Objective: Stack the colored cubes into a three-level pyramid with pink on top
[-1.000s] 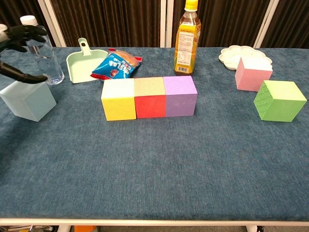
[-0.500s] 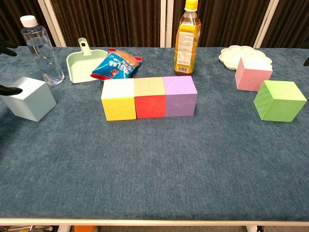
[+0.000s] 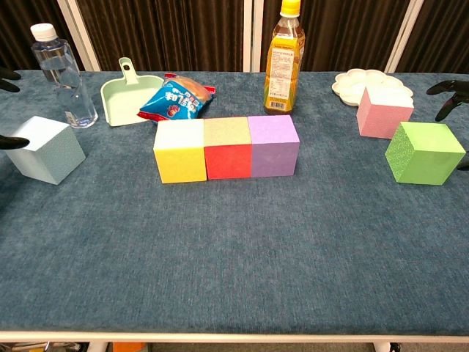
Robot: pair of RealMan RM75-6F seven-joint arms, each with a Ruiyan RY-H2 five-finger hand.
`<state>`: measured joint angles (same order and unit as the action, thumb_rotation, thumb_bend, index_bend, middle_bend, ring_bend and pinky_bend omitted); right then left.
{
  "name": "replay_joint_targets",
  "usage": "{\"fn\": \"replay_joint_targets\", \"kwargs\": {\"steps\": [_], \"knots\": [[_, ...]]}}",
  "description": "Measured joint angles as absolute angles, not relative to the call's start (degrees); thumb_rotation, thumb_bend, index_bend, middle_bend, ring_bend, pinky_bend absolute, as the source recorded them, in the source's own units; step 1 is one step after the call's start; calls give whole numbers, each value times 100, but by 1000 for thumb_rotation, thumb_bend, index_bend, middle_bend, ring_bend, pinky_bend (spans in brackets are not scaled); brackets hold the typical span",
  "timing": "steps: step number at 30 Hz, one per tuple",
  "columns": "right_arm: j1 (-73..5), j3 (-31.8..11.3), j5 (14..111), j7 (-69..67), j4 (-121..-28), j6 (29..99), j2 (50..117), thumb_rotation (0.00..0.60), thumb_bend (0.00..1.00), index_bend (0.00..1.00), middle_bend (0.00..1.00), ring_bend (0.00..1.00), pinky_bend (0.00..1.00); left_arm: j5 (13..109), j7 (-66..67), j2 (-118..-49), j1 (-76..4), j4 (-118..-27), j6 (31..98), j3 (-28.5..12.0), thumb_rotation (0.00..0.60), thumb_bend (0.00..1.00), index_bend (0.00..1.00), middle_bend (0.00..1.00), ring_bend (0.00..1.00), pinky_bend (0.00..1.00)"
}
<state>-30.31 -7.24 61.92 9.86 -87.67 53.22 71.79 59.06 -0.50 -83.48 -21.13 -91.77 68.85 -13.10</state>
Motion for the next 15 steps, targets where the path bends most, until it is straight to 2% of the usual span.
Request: {"fn": "replay_joint_targets", "kwargs": {"steps": [6, 10, 15], "knots": [[-3026, -737, 6502, 872, -8546, 5520, 7322, 600, 127, 0, 426, 3, 0, 5943, -137, -8361, -2075, -9091, 6867, -1308, 600, 115, 102, 113, 0, 133], [-2993, -752, 6681, 762, -8564, 5651, 7252, 600, 148, 0, 455, 14, 0, 5973, -173, -8367, -2071, -9074, 6843, -1308, 600, 115, 102, 113, 0, 133], [-3005, -907, 6823, 625, -9057, 5759, 6847, 600, 148, 0, 470, 32, 0, 6020, -252, -8357, -2046, -9088, 6859, -1322, 600, 115, 102, 113, 0, 134]]}}
